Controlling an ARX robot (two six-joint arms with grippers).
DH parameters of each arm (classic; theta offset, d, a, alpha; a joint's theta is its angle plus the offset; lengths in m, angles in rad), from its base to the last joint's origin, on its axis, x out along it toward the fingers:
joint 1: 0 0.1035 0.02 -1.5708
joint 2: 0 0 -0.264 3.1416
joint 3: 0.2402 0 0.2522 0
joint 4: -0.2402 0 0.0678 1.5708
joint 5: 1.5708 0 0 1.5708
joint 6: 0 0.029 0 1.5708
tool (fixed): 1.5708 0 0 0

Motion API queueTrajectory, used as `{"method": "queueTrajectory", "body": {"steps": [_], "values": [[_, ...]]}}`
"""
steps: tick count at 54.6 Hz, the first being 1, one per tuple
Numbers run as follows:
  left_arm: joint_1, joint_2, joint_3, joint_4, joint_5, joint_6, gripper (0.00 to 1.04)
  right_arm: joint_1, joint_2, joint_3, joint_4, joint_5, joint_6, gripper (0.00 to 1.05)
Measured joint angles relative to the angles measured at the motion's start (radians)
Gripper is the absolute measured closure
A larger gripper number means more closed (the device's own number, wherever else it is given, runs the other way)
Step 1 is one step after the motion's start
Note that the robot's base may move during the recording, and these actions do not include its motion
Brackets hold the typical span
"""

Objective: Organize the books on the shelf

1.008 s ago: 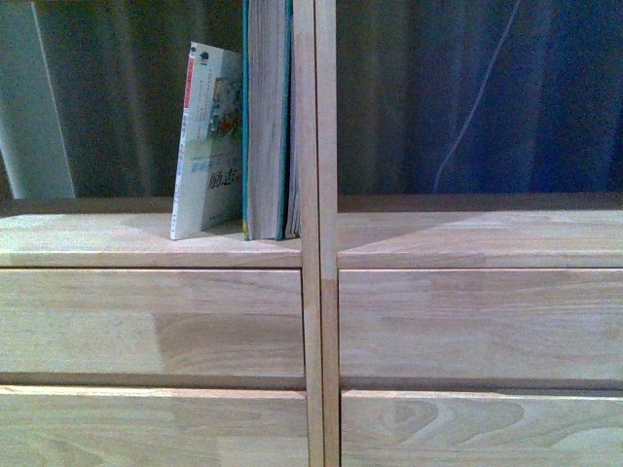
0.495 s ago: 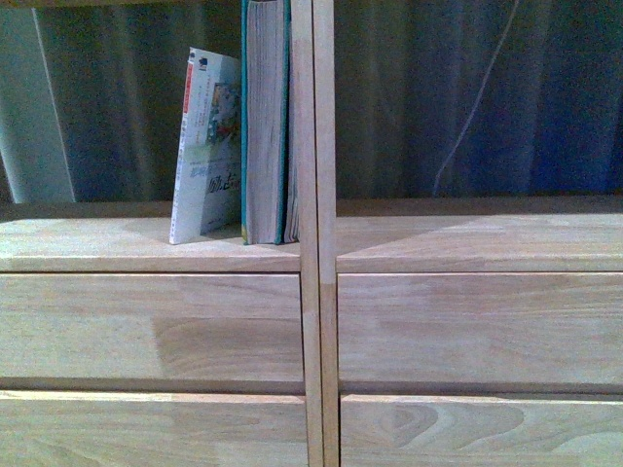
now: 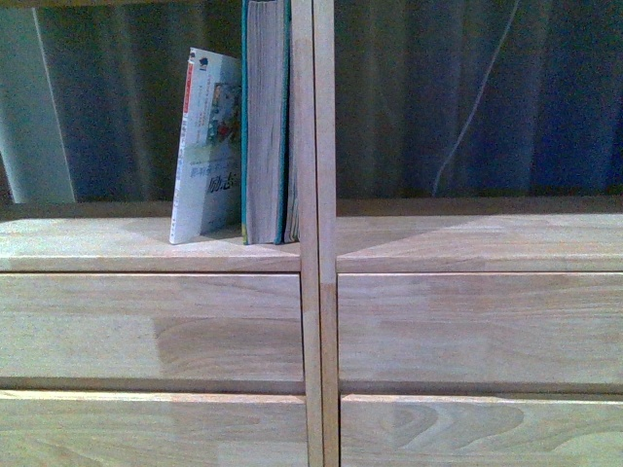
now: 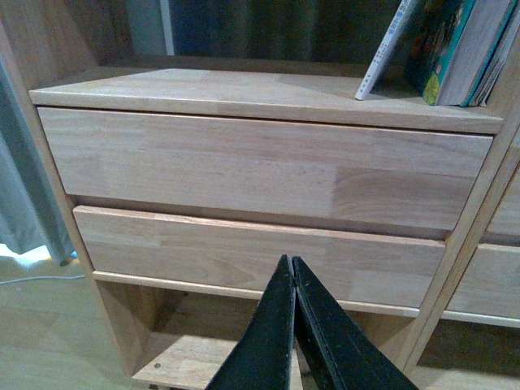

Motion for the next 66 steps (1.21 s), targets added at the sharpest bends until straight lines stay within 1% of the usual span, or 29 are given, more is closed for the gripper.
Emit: {"method": "queueTrajectory", "body": {"steps": [5, 9, 11, 13, 15, 17, 22, 42, 44, 46, 48, 49, 51, 54, 56, 60, 65, 66], "values": [[0.000, -0.023, -0.007, -0.013, 0.000, 0.000, 1.02, 0.000, -0.020, -0.011, -0.009, 0.000, 0.000, 1.02], [0.000, -0.041, -0.014, -0.025, 0.000, 0.000, 1.02, 0.000, -0.110, -0.018, -0.117, 0.000, 0.000, 1.02], [0.000, -0.052, -0.021, -0.027, 0.000, 0.000, 1.02, 0.000, -0.150, -0.026, -0.138, -0.001, 0.000, 1.02], [0.000, -0.074, -0.040, -0.022, 0.001, 0.000, 1.02, 0.000, -0.165, -0.026, -0.139, -0.001, 0.000, 1.02], [0.000, -0.150, -0.047, -0.123, 0.002, 0.001, 1.02, 0.000, -0.170, -0.029, -0.140, 0.000, 0.000, 1.02], [0.000, -0.209, -0.047, -0.177, 0.000, 0.001, 1.02, 0.000, -0.173, -0.035, -0.140, 0.000, 0.000, 1.02], [0.000, -0.240, -0.047, -0.187, 0.000, 0.001, 1.02, 0.000, -0.208, -0.066, -0.140, -0.002, 0.000, 1.02], [0.000, -0.243, -0.047, -0.188, 0.000, 0.001, 1.02, 0.000, -0.212, -0.066, -0.140, -0.001, 0.000, 1.02], [0.000, -0.243, -0.047, -0.188, 0.000, 0.001, 0.98, 0.000, -0.212, -0.066, -0.140, -0.001, -0.002, 0.99], [0.000, -0.243, -0.047, -0.188, 0.000, 0.001, 0.90, 0.000, -0.212, -0.066, -0.140, -0.001, -0.002, 0.92], [0.000, -0.243, -0.047, -0.188, 0.000, 0.001, 0.82, 0.000, -0.212, -0.066, -0.140, -0.001, -0.002, 0.82], [0.000, -0.243, -0.047, -0.188, 0.000, 0.001, 0.76, 0.000, -0.212, -0.066, -0.140, 0.000, -0.002, 0.79], [0.000, -0.243, -0.047, -0.188, 0.000, 0.001, 0.66, 0.000, -0.212, -0.066, -0.140, -0.001, -0.002, 0.68], [0.000, -0.243, -0.047, -0.188, 0.000, 0.001, 0.54, 0.000, -0.212, -0.066, -0.140, -0.001, -0.002, 0.56], [0.000, -0.243, -0.047, -0.188, 0.000, 0.001, 0.43, 0.000, -0.212, -0.066, -0.140, -0.001, -0.002, 0.46], [0.000, -0.243, -0.047, -0.189, 0.000, 0.001, 0.25, 0.000, -0.212, -0.066, -0.140, -0.001, -0.002, 0.29], [0.000, -0.243, -0.047, -0.189, 0.000, 0.001, 0.10, 0.000, -0.212, -0.066, -0.140, -0.001, -0.002, 0.14], [0.000, -0.243, -0.047, -0.189, 0.000, 0.001, 0.08, 0.000, -0.212, -0.066, -0.140, -0.001, -0.002, 0.13]]}}
